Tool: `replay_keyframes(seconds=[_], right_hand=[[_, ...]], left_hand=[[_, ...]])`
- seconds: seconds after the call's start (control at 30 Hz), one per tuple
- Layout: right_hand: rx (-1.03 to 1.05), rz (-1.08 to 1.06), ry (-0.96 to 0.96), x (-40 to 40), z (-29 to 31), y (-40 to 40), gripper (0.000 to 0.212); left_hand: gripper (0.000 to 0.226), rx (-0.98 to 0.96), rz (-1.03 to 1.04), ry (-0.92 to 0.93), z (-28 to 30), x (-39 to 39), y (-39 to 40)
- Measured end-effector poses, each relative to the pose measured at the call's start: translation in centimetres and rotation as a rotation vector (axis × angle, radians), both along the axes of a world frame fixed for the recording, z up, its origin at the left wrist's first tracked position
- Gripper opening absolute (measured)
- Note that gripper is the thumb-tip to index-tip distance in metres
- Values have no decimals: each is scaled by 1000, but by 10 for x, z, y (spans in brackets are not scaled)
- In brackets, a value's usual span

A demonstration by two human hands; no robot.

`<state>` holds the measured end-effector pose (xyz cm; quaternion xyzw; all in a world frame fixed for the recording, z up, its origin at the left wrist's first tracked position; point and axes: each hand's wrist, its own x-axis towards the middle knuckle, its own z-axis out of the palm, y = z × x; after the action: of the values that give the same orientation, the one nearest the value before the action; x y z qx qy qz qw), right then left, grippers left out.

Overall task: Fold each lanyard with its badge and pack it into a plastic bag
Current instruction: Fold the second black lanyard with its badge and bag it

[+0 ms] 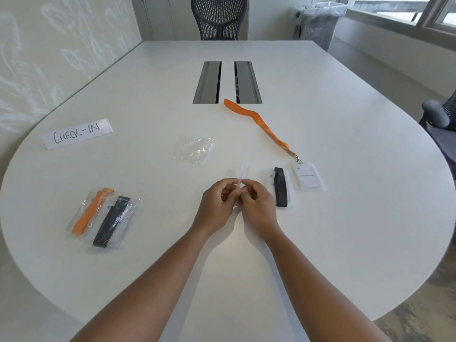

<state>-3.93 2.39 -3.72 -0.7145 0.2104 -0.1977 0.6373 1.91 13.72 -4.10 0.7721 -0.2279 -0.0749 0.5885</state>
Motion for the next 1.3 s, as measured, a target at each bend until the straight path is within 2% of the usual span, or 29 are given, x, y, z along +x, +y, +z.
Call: replay_keyframes(seconds=[0.07,0.33,0.47,0.77,1.13,1.3], right_hand=[[-53,-9,7,1,-1,1,33],[-82,-20,-1,-4,-6,2,15],[-108,-18,9,-7,-6,1,20],[-245,27,11,-21,-5,1,14],[-247,8,35,-32,-4,1,40],[-158,-57,45,-33,-4,4,37]], left_hand=[[22,18,23,-25,-1,0,0],[13,2,53,-27,1,-3,4],[8,-9,21,0,5,-6,4],[15,-12,-6,43,2,-12,12],[13,19,-48,69,2,-19,21],[15,24,-55,51,3,-22,22]])
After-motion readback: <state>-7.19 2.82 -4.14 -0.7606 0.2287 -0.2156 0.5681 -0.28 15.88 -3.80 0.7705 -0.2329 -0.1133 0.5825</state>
